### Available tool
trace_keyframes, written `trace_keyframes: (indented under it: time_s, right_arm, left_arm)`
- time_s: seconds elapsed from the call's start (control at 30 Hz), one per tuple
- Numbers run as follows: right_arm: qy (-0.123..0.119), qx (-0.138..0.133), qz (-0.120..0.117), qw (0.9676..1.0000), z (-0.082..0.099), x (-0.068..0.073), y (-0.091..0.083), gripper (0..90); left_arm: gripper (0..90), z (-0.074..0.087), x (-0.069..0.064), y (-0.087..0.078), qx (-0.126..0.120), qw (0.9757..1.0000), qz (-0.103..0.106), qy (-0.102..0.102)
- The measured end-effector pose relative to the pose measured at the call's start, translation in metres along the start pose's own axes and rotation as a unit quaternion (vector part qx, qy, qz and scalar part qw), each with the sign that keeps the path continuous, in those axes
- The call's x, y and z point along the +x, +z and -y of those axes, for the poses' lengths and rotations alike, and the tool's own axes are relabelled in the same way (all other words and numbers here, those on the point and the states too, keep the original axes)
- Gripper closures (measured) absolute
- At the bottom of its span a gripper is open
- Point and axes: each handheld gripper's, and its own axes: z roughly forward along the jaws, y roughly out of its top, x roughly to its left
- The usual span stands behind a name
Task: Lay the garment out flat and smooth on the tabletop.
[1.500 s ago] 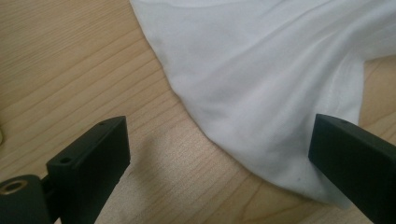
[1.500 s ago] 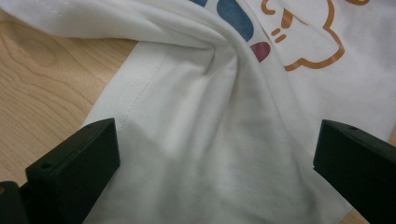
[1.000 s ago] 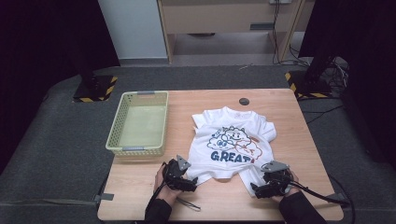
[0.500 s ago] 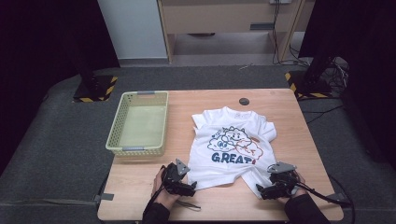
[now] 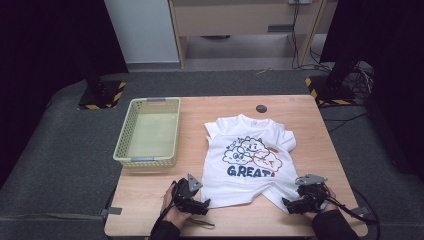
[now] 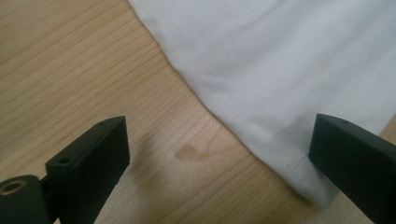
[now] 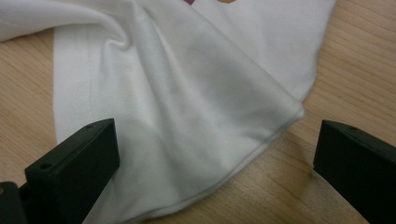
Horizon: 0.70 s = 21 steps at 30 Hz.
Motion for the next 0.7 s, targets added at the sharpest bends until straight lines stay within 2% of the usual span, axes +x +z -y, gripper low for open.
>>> trace_keyframes:
  time_s: [0.5, 0.7]
  right_arm:
    - [0.022, 0.006, 0.012, 0.9997, 0.008, -0.016, -0.005, 0.3]
    - [0.033, 0.008, 0.009, 0.9994, 0.011, -0.020, -0.007, 0.3]
  left_arm:
    - [4.5, 0.007, -0.003, -0.006, 0.004, 1.0000, 0.008, 0.001]
    - [4.5, 0.009, -0.005, -0.008, 0.005, 0.9999, 0.012, 0.001]
